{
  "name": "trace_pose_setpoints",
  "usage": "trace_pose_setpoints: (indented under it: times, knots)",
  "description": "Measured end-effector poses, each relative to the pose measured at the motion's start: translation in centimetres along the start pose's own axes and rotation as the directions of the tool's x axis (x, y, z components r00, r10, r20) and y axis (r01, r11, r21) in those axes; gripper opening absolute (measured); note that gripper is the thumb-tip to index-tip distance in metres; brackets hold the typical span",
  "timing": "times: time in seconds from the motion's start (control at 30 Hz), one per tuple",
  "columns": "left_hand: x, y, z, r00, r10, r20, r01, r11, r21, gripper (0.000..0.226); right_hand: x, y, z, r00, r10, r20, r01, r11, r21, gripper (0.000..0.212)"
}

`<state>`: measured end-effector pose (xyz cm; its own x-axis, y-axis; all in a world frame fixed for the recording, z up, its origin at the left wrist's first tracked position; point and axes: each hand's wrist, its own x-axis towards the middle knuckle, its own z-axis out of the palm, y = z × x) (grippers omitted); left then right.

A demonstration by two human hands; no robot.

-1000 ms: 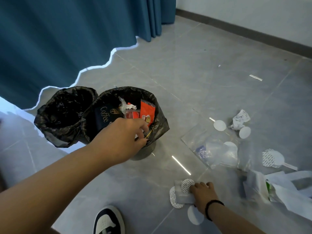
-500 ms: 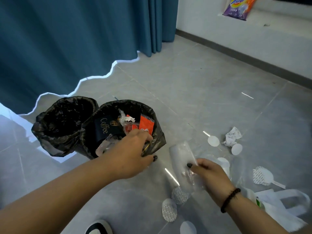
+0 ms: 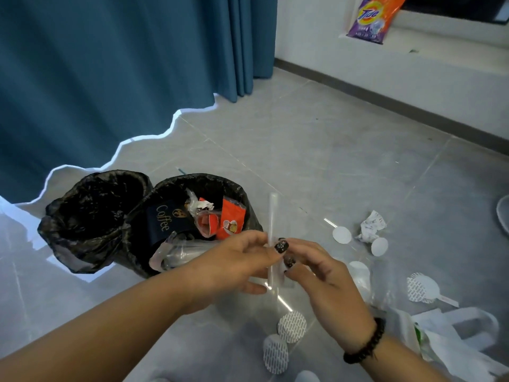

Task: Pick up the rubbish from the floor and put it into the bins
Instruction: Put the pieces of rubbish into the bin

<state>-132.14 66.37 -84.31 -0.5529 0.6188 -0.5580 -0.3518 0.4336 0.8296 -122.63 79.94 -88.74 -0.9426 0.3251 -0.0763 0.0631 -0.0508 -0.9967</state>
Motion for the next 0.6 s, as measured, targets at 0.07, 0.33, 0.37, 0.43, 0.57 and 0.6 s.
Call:
trace_pose_setpoints:
  times: [0.07,0.33,0.37,0.43,0.57,0.6]
  knots:
    - [0.4,0.3,0.4,0.998,0.065,-0.008,-0.065,0.998,-0.022,0.043,-0.1,-0.1,0.0,0.995,-0.097,0.002,0.097,0.993,-0.066,0.033]
    - [1.7,1.0,-0.2,0.99,0.116,-0.077,-0.115,0.993,0.02,0.035,1.1,-1.6,-3.2,0.971,-0.149,-0.186,0.115,0.977,-0.18,0.036]
    - [1.7,0.9,-0.3,0.992,0.111,-0.057,-0.108,0.992,0.058,0.033,1.3,-1.8,-3.7,0.966,-0.14,-0.219,0.095,0.974,-0.206,0.032]
    - [1.5,0.9,-0.6,0.996,0.093,0.011,-0.093,0.986,0.137,0.031,1.8,-2.0,-4.6,0.968,-0.088,-0.234,0.027,0.967,-0.252,0.035]
    - [1.1,0.7,-0.9,0.99,0.075,0.118,-0.101,0.967,0.236,0.033,2.0,-2.5,-5.5,0.993,0.071,-0.09,-0.095,0.949,-0.302,0.059]
    - [1.0,0.7,-1.0,0.99,0.071,0.124,-0.1,0.965,0.244,0.035,2.0,-2.6,-5.6,0.991,0.13,-0.033,-0.134,0.954,-0.269,0.06]
